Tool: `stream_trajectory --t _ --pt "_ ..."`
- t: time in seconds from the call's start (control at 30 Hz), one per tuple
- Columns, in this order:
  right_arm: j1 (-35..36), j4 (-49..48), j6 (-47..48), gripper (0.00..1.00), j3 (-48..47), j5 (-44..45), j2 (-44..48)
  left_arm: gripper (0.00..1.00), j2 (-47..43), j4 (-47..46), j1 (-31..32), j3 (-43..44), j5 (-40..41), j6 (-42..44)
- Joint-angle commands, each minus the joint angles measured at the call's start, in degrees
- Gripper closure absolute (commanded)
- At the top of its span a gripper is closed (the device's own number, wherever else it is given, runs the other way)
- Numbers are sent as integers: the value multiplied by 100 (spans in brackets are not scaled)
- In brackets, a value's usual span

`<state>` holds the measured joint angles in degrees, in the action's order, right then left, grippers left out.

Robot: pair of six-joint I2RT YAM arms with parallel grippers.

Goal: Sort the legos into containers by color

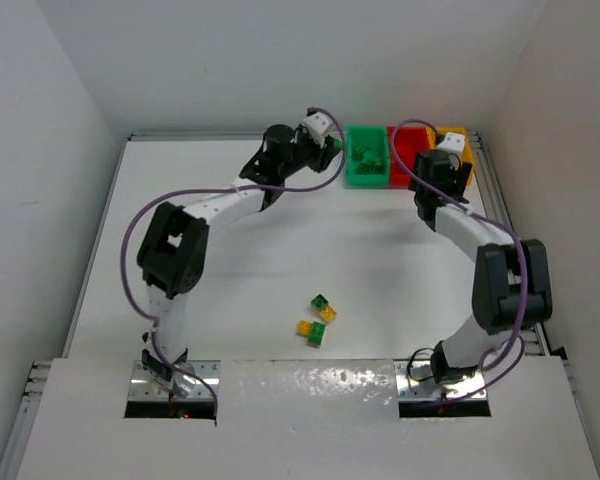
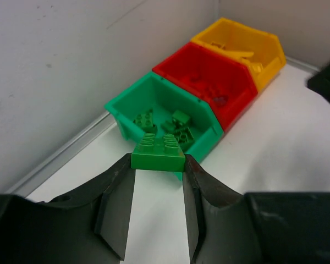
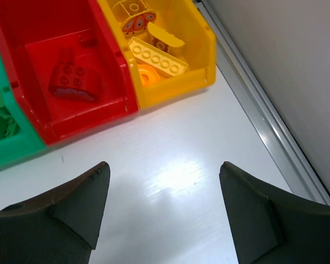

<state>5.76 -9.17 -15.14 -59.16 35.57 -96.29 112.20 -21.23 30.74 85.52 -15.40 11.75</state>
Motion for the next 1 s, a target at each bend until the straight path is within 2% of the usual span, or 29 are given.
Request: stream_trajectory --t 0.0,0.17,0.27,0.37,0.5,0.6,0.7,0.73,0.77,0.87,0.9,0.97 --pt "74 -340 -209 21 518 -147 750 100 835 -125 55 965 -34 -480" --pt "232 -199 -69 23 1194 -454 1822 100 1935 -513 142 2178 265 -445" --pt "329 -94 -42 22 1485 -525 2236 100 2700 -759 257 3222 546 -288" --pt "382 195 -138 22 1644 -543 2501 100 3489 -1381 449 3866 1045 -24" --pt "408 415 -235 22 1723 -560 2677 100 4335 -1375 547 5026 1513 170" --pt "408 504 -175 22 1714 -525 2782 100 4512 -1577 608 5037 2040 432" --pt "417 504 -34 22 1706 -569 2870 99 4512 -1594 644 4826 1901 600" --pt "417 486 -7 22 1697 -569 2870 94 4495 -1638 661 4730 1813 627" --pt "409 478 19 22 1688 -569 2879 84 4503 -1638 670 4711 1804 662" --pt "408 442 89 22 1653 -604 2853 66 4495 -1621 679 4694 1839 618" --pt "408 451 142 22 1627 -639 2835 54 4486 -1612 679 4702 1856 575" --pt "417 460 195 22 1565 -771 2818 40 4416 -1603 679 4685 1856 548"
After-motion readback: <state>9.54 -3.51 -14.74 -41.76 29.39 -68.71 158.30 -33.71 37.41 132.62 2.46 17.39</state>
